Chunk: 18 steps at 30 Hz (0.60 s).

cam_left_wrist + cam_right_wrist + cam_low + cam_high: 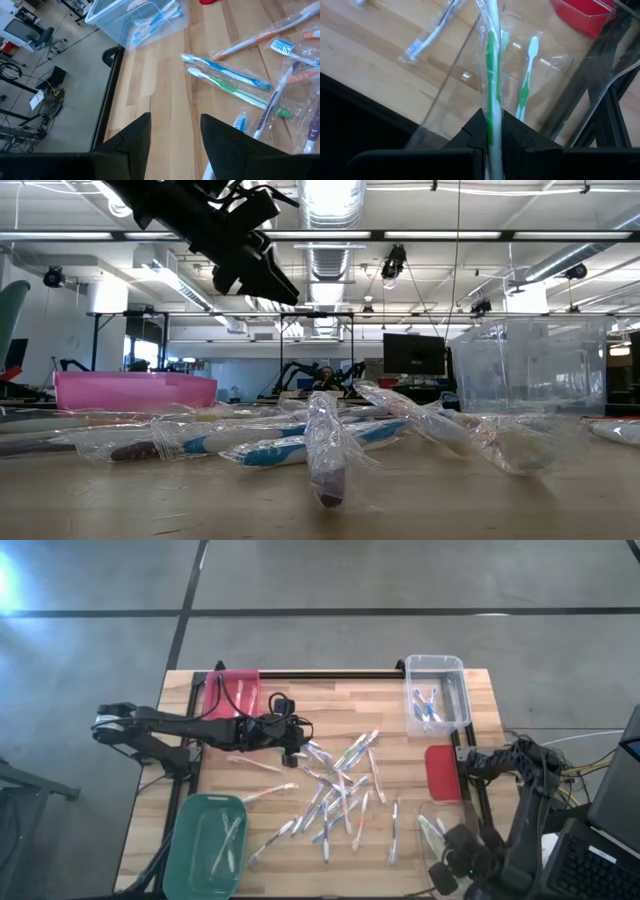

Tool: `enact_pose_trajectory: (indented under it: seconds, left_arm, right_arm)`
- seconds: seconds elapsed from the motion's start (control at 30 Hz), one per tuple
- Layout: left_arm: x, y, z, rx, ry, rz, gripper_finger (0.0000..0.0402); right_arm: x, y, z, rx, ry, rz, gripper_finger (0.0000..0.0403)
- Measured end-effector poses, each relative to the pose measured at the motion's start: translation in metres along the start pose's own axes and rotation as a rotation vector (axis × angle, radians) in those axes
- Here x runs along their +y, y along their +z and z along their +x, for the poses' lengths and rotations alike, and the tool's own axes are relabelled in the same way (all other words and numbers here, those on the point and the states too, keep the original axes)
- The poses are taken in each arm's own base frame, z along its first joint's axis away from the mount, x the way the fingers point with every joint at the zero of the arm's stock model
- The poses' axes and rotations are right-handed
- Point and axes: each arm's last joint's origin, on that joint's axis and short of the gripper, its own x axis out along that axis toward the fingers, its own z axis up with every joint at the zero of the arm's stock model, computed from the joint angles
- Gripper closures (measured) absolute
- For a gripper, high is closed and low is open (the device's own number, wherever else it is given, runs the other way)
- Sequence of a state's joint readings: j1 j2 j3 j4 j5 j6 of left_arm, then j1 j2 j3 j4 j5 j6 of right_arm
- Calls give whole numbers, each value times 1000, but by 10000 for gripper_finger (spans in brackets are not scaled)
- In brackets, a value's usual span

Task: Pick & Place Toothbrushes
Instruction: Put the green toothbrush into the green bin

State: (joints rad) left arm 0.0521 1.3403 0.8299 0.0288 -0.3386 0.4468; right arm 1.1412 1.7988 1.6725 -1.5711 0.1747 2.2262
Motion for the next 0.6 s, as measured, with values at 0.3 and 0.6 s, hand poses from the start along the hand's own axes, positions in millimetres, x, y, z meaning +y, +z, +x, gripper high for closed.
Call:
enact_pose_trajectory:
  seconds: [0.3,0.6]
  left_arm:
    - [0,0,0,-1,0,-18,225]
    - [0,0,0,-1,0,-23,225]
  right_arm:
    - [-3,-22,24,-53,-78,-60,380]
    - [-7,-20,27,-29,-107,-33,380]
